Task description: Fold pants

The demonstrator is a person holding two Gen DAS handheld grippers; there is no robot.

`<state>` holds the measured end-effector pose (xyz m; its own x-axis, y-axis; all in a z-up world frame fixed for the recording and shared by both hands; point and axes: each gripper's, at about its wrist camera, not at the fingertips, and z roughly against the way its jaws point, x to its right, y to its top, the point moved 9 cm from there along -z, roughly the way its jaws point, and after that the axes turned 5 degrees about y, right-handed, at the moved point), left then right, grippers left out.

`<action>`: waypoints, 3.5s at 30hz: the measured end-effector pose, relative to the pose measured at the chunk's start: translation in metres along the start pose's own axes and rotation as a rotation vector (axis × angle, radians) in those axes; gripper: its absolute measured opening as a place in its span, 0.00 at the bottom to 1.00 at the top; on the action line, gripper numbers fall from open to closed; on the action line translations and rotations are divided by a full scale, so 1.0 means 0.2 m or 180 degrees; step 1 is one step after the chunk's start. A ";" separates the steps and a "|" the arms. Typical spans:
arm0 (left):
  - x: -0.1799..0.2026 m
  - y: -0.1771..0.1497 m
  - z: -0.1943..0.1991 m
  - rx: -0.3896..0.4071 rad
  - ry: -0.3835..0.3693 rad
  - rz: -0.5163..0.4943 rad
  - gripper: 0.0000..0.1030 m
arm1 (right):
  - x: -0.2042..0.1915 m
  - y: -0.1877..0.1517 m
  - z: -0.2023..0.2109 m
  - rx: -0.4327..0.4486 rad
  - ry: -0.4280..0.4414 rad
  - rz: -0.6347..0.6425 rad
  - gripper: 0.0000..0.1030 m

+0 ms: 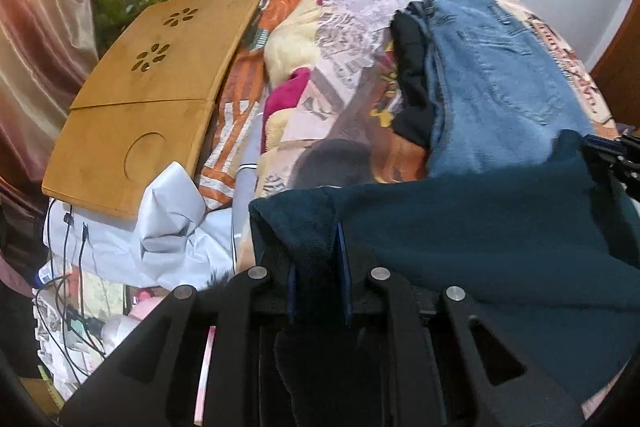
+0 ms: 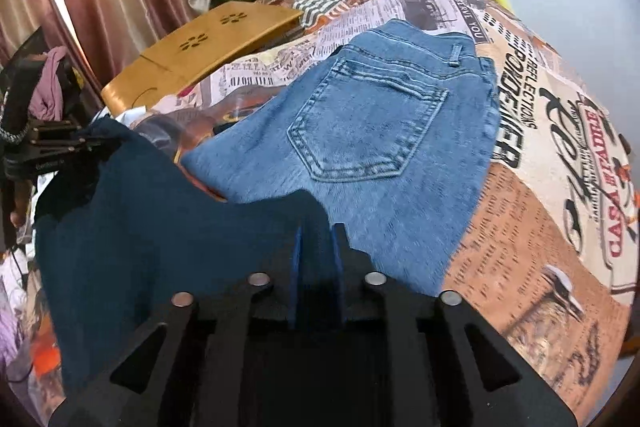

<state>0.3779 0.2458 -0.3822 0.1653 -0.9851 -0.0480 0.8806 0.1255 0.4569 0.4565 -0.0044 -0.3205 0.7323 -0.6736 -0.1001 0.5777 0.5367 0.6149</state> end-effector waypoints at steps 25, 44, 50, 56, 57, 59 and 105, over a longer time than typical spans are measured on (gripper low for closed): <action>0.03 -0.56 0.36 0.0012 -0.0146 0.0270 0.58 | -0.14 -0.61 0.77 0.0407 -0.0127 -0.0534 0.30; -0.11 -0.60 0.48 0.0229 0.0224 0.0257 0.37 | -0.11 -0.79 0.60 0.0197 -0.0001 -0.0752 0.30; -0.09 -0.75 0.32 0.0015 0.0356 0.0208 0.37 | -0.13 -0.89 0.52 0.0099 0.0036 -0.0739 0.31; -0.05 -0.66 0.49 0.0124 0.0482 0.0004 0.40 | -0.08 -0.89 0.61 0.0186 -0.0108 -0.0747 0.31; -0.04 -0.64 0.53 0.0174 0.0448 0.0017 0.42 | -0.06 -0.89 0.65 0.0240 -0.0138 -0.0771 0.31; 0.02 -0.57 0.63 0.0298 0.0343 0.0050 0.48 | 0.00 -0.91 0.73 0.0370 -0.0194 -0.0867 0.31; 1.54 -0.42 0.38 0.0157 -0.0112 -0.0996 0.70 | 1.17 -2.40 1.18 0.1101 -0.0753 -0.3833 0.15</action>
<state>0.3209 -0.0773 -0.3674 -0.1264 -0.9786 -0.1627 0.8637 -0.1892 0.4672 0.2655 -0.5397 -0.4549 -0.2895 -0.7335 -0.6150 0.6797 -0.6099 0.4074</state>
